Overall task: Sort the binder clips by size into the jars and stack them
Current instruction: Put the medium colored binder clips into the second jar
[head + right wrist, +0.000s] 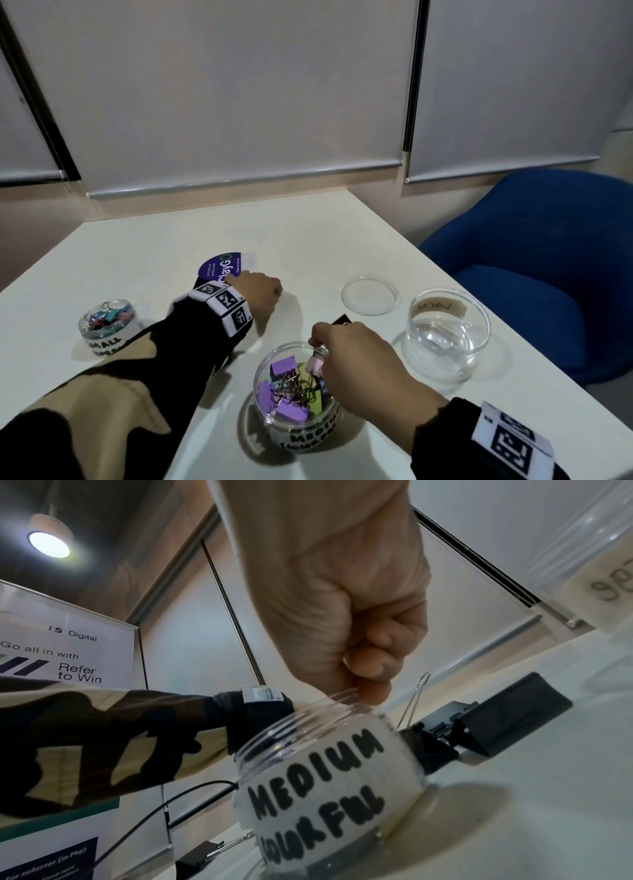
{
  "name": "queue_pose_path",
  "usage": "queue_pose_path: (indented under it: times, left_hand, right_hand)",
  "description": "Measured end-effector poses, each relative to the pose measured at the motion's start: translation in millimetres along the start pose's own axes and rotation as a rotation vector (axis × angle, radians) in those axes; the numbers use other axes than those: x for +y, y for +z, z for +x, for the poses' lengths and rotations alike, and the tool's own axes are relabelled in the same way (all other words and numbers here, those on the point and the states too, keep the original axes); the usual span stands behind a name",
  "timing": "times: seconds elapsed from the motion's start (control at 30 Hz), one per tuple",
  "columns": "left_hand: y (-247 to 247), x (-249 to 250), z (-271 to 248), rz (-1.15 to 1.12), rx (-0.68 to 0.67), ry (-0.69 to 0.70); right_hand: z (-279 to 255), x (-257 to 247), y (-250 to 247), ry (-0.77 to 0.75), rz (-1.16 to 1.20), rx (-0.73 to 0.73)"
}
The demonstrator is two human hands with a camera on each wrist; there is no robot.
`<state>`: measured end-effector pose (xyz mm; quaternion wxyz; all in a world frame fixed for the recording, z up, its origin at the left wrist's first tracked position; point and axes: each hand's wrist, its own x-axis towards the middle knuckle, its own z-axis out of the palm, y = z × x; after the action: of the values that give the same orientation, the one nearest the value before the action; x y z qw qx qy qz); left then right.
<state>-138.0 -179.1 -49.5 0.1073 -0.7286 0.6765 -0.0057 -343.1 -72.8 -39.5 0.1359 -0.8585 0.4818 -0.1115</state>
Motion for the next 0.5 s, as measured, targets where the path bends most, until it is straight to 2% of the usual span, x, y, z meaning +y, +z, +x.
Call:
queue_pose_path:
  times: [0.1,0.37,0.5]
  left_hand:
    - [4,4,2,-0.106,0.035,0.045]
    - [6,10,5,-0.217,0.070,0.154]
    - [-10,6,-17,-0.396,0.179,0.192]
  right_hand:
    - [-1,-1,0,0.004,-0.023,-0.012]
    - [-2,-4,-1,0.025,-0.056,-0.023]
    - [-2,-3,-2,0.021,-0.026,0.002]
